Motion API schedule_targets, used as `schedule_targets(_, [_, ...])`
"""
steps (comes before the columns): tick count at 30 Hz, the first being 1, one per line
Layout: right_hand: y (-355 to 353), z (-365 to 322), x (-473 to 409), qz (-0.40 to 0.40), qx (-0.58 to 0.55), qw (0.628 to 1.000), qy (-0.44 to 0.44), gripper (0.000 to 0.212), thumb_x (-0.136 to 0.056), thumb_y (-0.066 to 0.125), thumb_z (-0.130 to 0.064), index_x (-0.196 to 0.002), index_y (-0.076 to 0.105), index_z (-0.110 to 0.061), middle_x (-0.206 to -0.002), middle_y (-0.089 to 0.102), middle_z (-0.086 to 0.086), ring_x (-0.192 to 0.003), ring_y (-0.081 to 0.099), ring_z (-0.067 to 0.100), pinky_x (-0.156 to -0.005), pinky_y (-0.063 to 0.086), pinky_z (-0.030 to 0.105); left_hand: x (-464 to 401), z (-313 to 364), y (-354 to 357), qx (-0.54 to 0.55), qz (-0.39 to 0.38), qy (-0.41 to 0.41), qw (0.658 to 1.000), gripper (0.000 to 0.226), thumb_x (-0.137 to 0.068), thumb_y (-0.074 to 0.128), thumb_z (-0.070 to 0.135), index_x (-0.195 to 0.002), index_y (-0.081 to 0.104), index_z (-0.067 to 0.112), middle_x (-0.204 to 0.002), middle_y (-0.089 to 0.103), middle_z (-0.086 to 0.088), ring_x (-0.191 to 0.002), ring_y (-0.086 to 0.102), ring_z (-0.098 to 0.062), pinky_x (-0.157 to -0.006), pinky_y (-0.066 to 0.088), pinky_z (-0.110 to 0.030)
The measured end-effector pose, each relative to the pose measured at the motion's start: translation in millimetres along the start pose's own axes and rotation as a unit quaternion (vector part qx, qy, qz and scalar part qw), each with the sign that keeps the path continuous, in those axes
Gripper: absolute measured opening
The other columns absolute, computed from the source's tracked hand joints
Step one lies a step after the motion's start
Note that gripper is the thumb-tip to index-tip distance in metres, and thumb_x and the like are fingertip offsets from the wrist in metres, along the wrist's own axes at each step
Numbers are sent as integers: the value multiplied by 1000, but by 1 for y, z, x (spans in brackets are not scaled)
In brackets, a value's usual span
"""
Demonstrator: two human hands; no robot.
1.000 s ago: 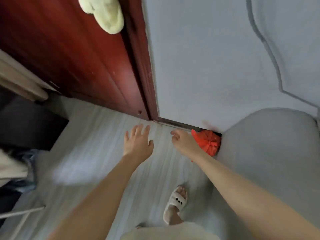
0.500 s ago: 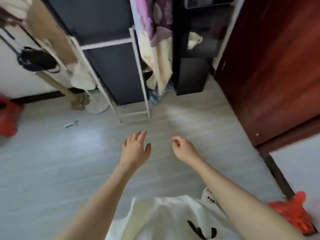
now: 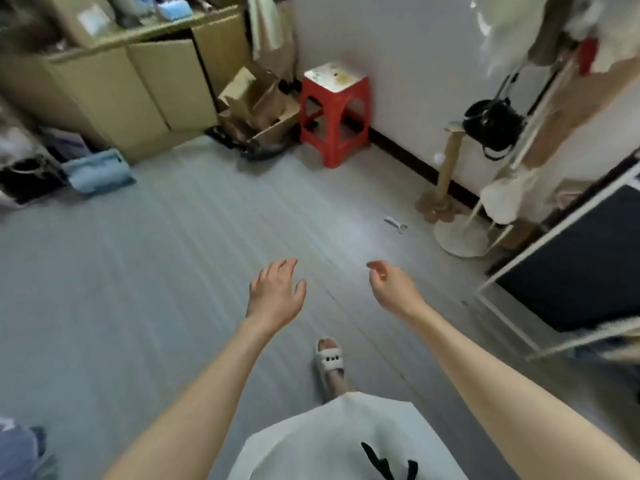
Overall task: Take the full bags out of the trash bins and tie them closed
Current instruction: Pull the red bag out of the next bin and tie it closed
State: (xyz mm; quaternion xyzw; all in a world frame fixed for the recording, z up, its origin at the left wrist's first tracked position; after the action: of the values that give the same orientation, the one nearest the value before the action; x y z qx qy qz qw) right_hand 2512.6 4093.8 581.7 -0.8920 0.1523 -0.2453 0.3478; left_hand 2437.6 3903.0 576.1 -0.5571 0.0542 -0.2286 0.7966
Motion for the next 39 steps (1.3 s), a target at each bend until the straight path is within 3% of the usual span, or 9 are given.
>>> schedule_targets(7, [90,-162,-125,-117,51,983,-132,34,-92,41,-14,-121,58,-9,-125,61,12,-116,55,27,-92,40,28,-85,-133,-69,27,45,-149,987,49,-93,44,30,-138,38,14,-142,42,-9,-129,40,-28,-105,33,-36])
schedule_targets(12, [168,-300,-198,-208,102,951,-205,32,-92,41,-14,-117,59,-10,-113,66,14,-109,59,32,-85,43,29,-127,-238,-139,49,103,-254,961,47,-94,44,29,-138,38,14,-142,42,-8,-129,40,-28,-104,33,-36])
schedule_targets(18, [297,-447,-221,-308,159,890,-295,33,-93,40,-15,-120,57,-12,-114,66,13,-107,59,32,-88,46,31,-112,-381,-186,87,161,-389,903,48,-93,45,29,-138,39,12,-143,43,-9,-130,39,-28,-105,34,-37])
schedule_targets(22, [400,-538,-226,-335,187,857,-344,34,-93,39,-14,-122,56,-11,-123,62,12,-113,56,31,-91,42,30,-101,-494,-211,102,179,-450,869,48,-93,46,29,-137,39,12,-142,43,-10,-129,40,-30,-104,36,-39])
schedule_targets(28, [542,-691,-216,-366,209,833,-358,35,-93,37,-13,-123,55,-11,-120,63,13,-110,57,31,-87,42,27,-95,-675,-288,102,196,-480,849,47,-93,47,29,-136,40,10,-139,46,-12,-126,43,-32,-100,39,-41])
schedule_targets(34, [643,-826,-198,-380,205,821,-375,35,-93,37,-12,-123,55,-13,-124,60,11,-110,56,31,-84,43,28,-93,-811,-358,130,223,-498,828,48,-93,46,29,-136,39,11,-140,45,-12,-127,42,-32,-101,37,-40])
schedule_targets(39, [756,-936,-201,-390,207,805,-396,36,-93,35,-13,-123,55,-13,-122,61,13,-100,58,30,-79,41,28,-97,-952,-406,152,237,-516,809,48,-93,46,28,-138,38,13,-142,43,-11,-129,40,-32,-102,36,-40])
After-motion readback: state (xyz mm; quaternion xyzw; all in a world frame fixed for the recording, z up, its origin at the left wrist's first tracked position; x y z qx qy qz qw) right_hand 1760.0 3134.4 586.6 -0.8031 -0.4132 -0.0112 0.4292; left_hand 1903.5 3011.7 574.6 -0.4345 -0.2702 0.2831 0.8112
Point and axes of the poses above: each hand's wrist, its own x-axis away from the middle knuckle, its own y-axis out of the palm, z = x × y, the point moved 1 cm from there along -x, towards the middle knuckle
